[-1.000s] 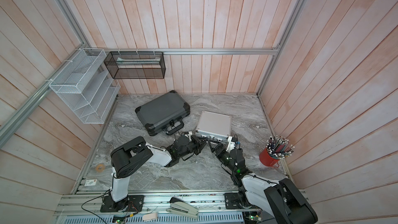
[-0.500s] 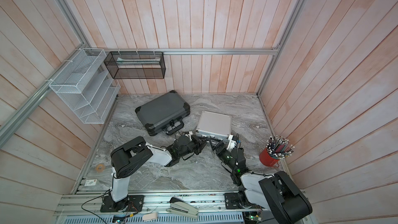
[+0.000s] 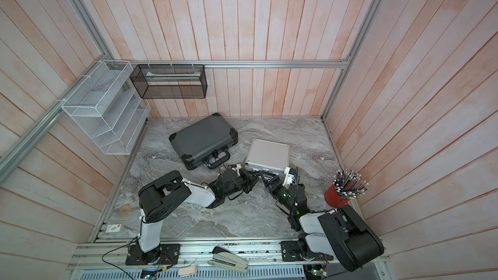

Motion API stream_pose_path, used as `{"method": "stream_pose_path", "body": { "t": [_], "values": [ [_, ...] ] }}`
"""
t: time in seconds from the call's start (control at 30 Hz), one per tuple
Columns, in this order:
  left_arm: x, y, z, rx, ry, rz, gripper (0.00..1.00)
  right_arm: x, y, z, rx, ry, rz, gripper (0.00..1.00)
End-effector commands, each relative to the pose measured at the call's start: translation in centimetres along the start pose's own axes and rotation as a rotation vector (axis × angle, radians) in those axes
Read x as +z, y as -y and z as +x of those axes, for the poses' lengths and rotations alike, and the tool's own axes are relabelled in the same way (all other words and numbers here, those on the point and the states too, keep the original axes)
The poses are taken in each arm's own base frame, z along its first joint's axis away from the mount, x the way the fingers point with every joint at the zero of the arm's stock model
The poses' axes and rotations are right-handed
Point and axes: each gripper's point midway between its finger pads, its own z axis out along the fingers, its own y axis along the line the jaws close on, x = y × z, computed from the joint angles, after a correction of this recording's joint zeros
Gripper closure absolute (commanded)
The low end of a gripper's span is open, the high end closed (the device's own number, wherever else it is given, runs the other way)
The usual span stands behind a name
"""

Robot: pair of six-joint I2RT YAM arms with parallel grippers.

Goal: Open the poker set cases
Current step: Open the fastener on the poker set case.

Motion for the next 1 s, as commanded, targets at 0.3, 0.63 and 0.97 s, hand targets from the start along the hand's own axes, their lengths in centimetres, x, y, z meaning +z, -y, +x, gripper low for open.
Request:
{"method": "stream_pose_path", "body": {
  "t": [0.3, 0.63, 0.97],
  "values": [
    [-0.4, 8.3, 4.8, -0.003, -0.132, 0.262, 1.0, 0.7, -0.6, -0.6, 0.002, 0.011, -0.022, 0.08],
    [-0.6, 8.4, 4.9, -0.012, -0.137, 0.266, 1.0, 0.9, -1.1, -0.8, -0.01, 0.016, -0.052, 0.09],
    [-0.4, 7.9, 4.8, -0.027, -0.137, 0.262, 1.0, 0.2, -1.2, -1.2, -0.016, 0.032, -0.053, 0.11]
  ]
}}
